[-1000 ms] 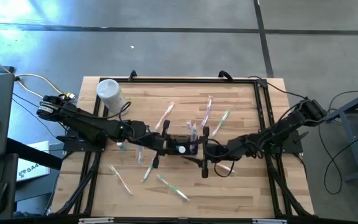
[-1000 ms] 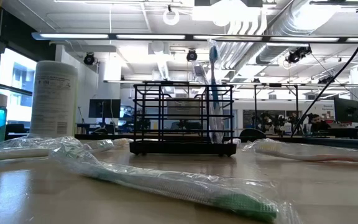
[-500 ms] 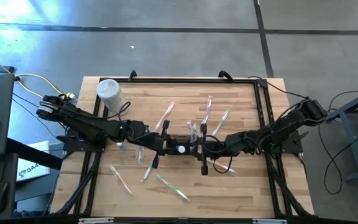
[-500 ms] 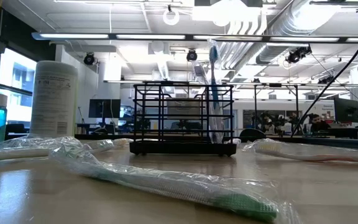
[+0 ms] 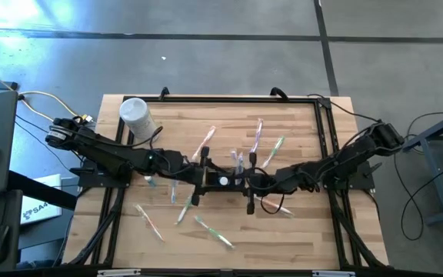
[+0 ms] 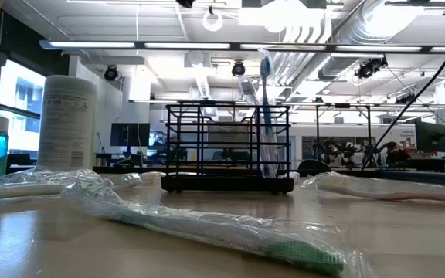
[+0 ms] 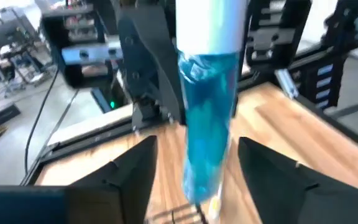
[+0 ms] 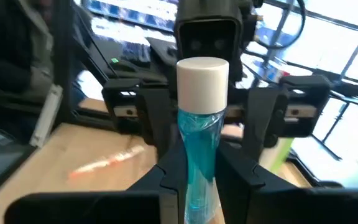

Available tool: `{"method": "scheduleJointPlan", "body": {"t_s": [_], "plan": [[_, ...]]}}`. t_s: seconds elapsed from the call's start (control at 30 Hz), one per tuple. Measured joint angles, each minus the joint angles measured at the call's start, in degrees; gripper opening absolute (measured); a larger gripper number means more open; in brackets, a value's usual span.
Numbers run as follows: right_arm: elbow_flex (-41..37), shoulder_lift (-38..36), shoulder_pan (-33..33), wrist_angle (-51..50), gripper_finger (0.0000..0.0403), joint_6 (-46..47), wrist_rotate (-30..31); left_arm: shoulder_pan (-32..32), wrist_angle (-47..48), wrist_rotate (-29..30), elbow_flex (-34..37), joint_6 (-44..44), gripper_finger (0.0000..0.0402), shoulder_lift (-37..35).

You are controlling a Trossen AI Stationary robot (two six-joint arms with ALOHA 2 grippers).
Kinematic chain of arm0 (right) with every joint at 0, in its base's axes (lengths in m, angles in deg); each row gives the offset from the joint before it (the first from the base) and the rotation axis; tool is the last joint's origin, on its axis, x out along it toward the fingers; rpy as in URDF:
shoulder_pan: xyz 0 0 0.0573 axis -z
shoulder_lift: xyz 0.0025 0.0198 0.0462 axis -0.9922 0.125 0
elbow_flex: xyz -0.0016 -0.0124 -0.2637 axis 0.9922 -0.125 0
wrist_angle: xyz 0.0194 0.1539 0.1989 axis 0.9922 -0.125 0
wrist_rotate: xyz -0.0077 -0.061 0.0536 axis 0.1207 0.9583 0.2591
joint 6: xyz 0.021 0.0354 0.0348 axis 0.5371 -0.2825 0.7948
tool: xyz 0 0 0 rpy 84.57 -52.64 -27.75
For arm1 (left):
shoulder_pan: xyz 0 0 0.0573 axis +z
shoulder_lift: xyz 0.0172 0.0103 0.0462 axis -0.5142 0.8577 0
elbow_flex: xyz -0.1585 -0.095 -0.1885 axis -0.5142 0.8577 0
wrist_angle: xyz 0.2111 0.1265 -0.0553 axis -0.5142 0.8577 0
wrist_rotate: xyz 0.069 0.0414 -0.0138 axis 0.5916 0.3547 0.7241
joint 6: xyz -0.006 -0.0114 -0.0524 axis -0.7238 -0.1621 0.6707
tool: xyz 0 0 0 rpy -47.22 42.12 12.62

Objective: Pick & Place toothbrushing station
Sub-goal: Put the right blue mouthwash into the black mesh

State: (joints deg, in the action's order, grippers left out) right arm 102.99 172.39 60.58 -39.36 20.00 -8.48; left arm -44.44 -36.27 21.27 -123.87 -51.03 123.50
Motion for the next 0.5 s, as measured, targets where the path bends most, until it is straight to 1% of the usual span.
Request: {"method": "scheduleJointPlan", "body": {"t_s": [0.13, 0.27, 0.37, 0.5], "plan": [[0.0, 0.0, -1.1, -3.9, 0.0052, 0.7, 4.8, 0.0, 3.7, 2.6, 0.0, 0.1, 0.0254, -0.5], [0.0, 0.0, -1.7, -8.3, 0.0052, 3.6, 8.7, 0.0, 6.0, 2.9, 0.0, 0.2, 0.0259, -1.6], [0.0, 0.0, -1.8, -10.9, 0.0052, 6.4, 8.9, -0.8, 9.8, 3.1, -1.4, 0.2, 0.0258, -3.2], [0.0, 0.0, -1.7, -12.2, 0.0052, 8.1, 8.8, -1.2, 20.6, 3.3, -6.7, 0.2, 0.0257, -3.9]]}}
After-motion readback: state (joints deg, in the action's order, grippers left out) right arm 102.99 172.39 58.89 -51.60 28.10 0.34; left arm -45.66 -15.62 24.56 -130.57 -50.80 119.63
